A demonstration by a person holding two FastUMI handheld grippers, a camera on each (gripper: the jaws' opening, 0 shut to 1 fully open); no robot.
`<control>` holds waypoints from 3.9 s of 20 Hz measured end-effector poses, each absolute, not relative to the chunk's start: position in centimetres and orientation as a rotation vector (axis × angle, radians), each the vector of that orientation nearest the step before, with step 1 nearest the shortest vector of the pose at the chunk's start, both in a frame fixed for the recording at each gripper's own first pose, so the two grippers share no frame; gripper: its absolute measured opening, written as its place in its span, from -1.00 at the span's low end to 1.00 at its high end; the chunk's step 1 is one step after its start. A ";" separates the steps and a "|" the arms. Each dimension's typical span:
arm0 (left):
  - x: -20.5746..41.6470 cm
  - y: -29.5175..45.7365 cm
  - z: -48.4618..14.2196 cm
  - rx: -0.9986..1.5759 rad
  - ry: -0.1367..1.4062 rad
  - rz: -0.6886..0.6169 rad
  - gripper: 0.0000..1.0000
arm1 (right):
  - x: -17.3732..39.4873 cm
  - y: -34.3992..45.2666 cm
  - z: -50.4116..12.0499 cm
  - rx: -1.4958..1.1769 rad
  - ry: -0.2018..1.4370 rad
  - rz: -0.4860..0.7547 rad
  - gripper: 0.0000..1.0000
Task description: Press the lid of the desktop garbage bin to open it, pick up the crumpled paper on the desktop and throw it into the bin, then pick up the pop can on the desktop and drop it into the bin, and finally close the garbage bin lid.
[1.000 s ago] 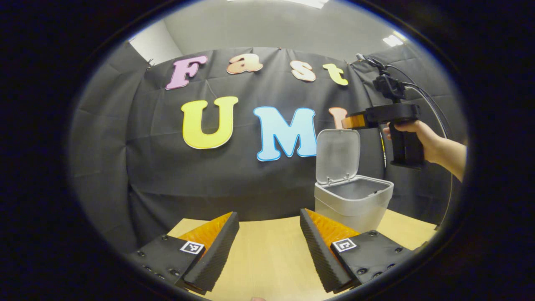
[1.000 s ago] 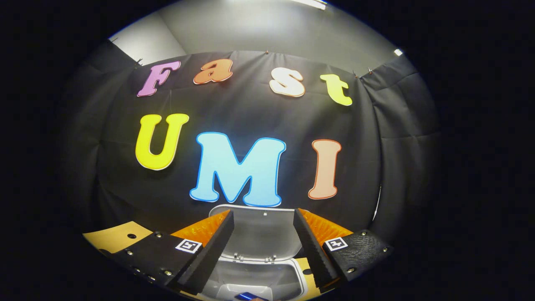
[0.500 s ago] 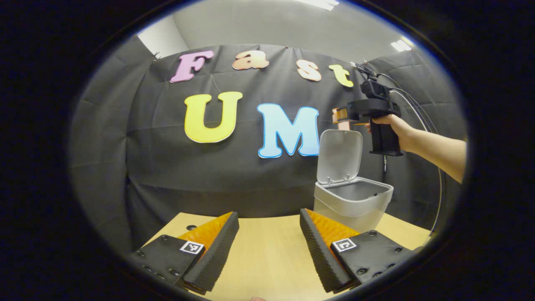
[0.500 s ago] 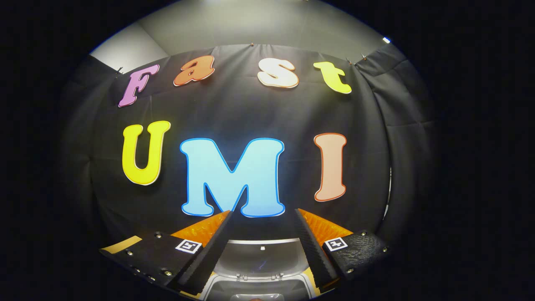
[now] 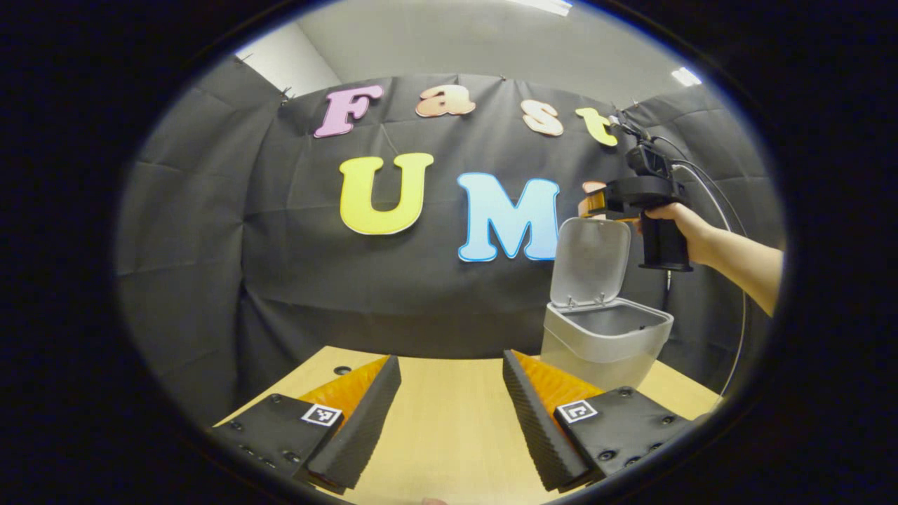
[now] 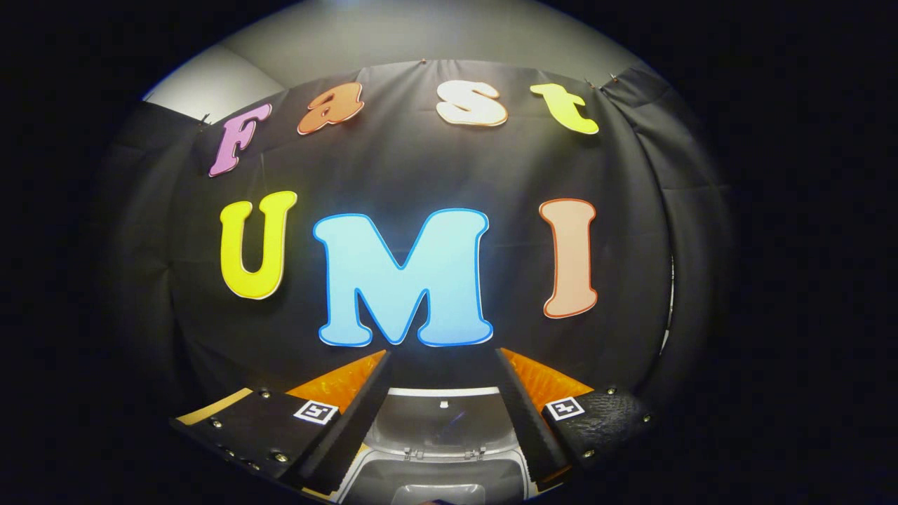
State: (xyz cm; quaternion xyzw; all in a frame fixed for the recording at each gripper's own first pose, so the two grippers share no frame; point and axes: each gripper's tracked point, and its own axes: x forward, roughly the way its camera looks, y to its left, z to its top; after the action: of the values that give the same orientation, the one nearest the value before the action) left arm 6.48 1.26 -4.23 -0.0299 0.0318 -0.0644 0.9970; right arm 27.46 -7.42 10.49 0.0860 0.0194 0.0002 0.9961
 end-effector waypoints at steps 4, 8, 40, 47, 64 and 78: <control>5.2 0.6 -4.2 -0.058 0.065 -0.115 0.92 | 25.7 -7.4 10.2 0.167 -0.014 0.006 0.84; 4.3 -0.2 -4.2 -0.056 0.066 -0.111 0.92 | 23.7 -7.2 9.4 0.169 -0.039 0.012 0.84; 3.4 1.6 -4.1 -0.040 0.064 -0.075 0.92 | 18.2 -4.1 -5.4 0.168 0.120 -0.015 0.88; 4.0 1.5 -4.5 -0.046 0.070 -0.068 0.92 | 18.1 -3.9 -6.1 0.145 0.077 -0.017 0.89; 5.1 0.0 -5.1 -0.045 0.087 -0.041 0.92 | 18.2 -4.0 -6.6 0.157 0.002 -0.019 0.91; 2.5 -0.9 -2.3 -0.058 0.012 -0.005 0.92 | 18.3 -4.0 -6.8 0.160 0.038 -0.018 0.92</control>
State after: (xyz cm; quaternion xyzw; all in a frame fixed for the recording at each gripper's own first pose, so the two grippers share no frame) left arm 2.50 -0.86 -2.26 -0.0289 0.0061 -0.0025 0.9996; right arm 18.34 -4.03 -6.81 0.0798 0.0191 -0.0091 0.9966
